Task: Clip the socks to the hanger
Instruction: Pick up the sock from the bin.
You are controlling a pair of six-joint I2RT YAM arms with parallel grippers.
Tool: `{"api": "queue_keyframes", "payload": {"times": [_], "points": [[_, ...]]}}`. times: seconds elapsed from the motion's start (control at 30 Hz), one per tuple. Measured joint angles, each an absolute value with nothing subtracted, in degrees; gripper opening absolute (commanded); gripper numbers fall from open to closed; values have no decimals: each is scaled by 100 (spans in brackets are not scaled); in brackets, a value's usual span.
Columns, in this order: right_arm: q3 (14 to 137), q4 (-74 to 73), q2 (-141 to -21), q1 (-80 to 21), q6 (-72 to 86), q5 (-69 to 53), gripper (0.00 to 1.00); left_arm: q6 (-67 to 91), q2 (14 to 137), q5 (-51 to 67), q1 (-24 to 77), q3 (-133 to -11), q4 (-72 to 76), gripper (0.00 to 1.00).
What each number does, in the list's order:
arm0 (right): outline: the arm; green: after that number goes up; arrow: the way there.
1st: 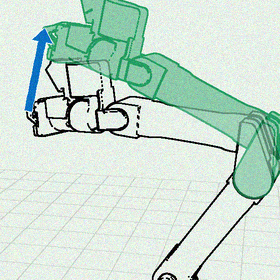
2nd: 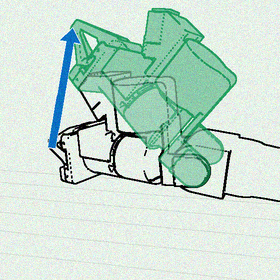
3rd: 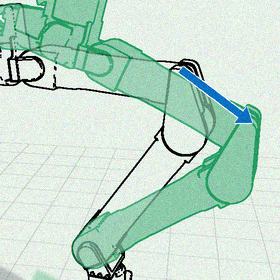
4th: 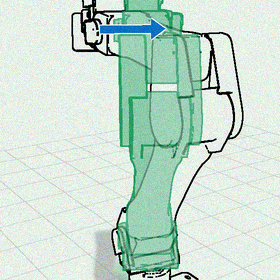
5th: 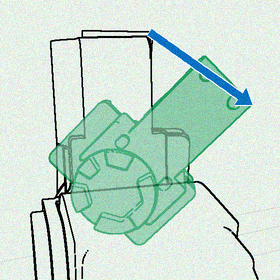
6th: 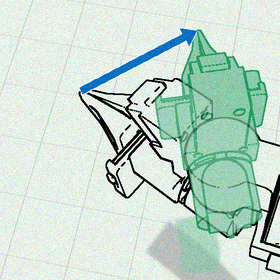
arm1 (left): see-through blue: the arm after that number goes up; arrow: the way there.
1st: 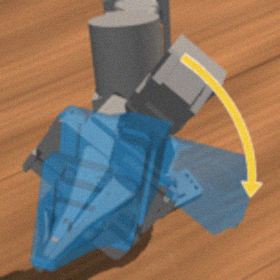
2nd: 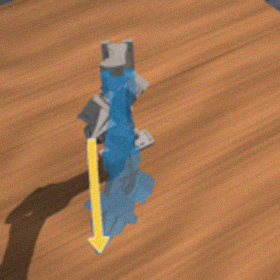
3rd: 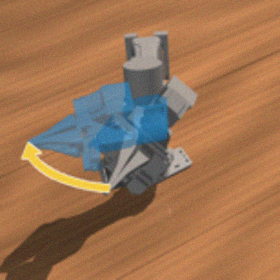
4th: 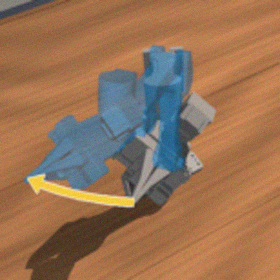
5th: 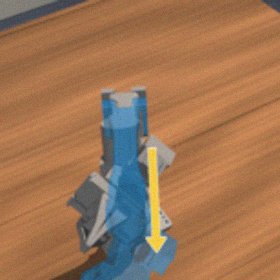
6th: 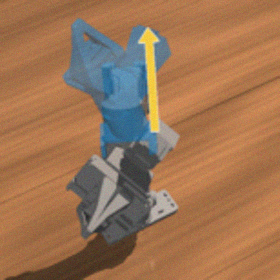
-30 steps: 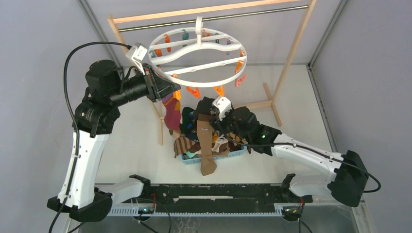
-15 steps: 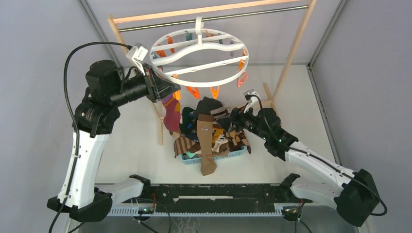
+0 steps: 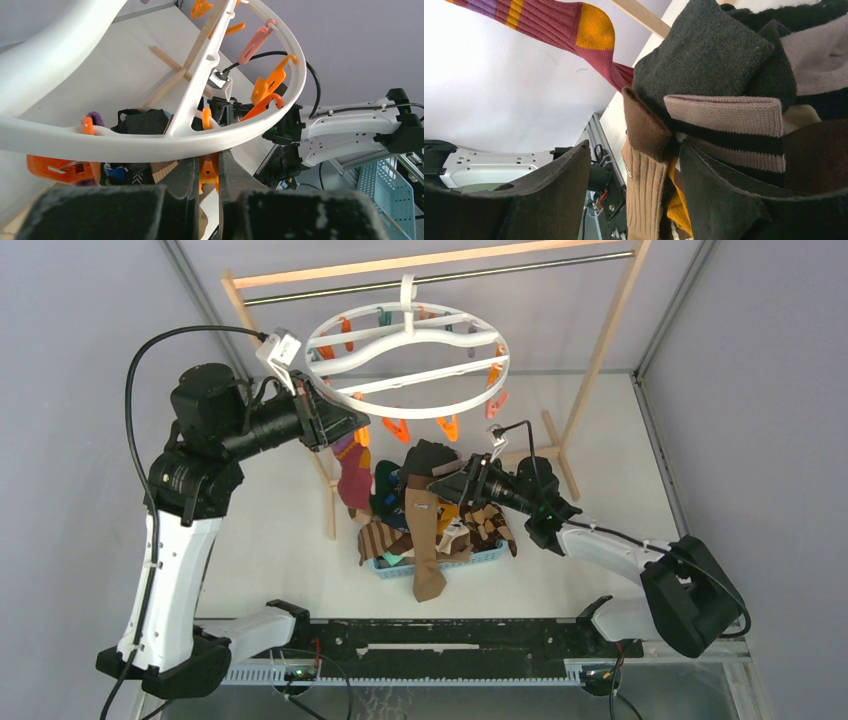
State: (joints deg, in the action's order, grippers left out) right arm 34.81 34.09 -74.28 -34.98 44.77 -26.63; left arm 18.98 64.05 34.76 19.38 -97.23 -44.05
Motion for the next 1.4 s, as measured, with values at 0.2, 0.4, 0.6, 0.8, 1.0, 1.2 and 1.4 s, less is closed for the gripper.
{"api": "queue_keyframes", "payload": {"times": [0.2,0.4,0.6,0.8,1.0,1.2,1.4], "points": [[3415,4099,-7830,-3472,4834,-2891,57,1900,6370,3485,1938,-9747,-4410,4],[3253,5216,-8506,-3446,5433,-3201,8,1898,6370,3489,1938,-9747,-4418,4],[3120,6530,-8989,-3430,6160,-3472,0,1900,6370,3494,1938,-9747,-4425,4],[3063,6932,-8646,-3559,6200,-3568,0,1905,6370,3522,1938,-9747,-4425,4],[3151,7290,-8173,-3782,6125,-3828,0,1975,6372,3607,1938,-9747,-4414,4],[3688,7760,-8438,-3994,6329,-4261,0,2117,6377,3752,1938,-9747,-4375,3],[4241,8079,-8744,-4171,6589,-4488,0,2237,6418,3933,1938,-9747,-4296,3]]}}
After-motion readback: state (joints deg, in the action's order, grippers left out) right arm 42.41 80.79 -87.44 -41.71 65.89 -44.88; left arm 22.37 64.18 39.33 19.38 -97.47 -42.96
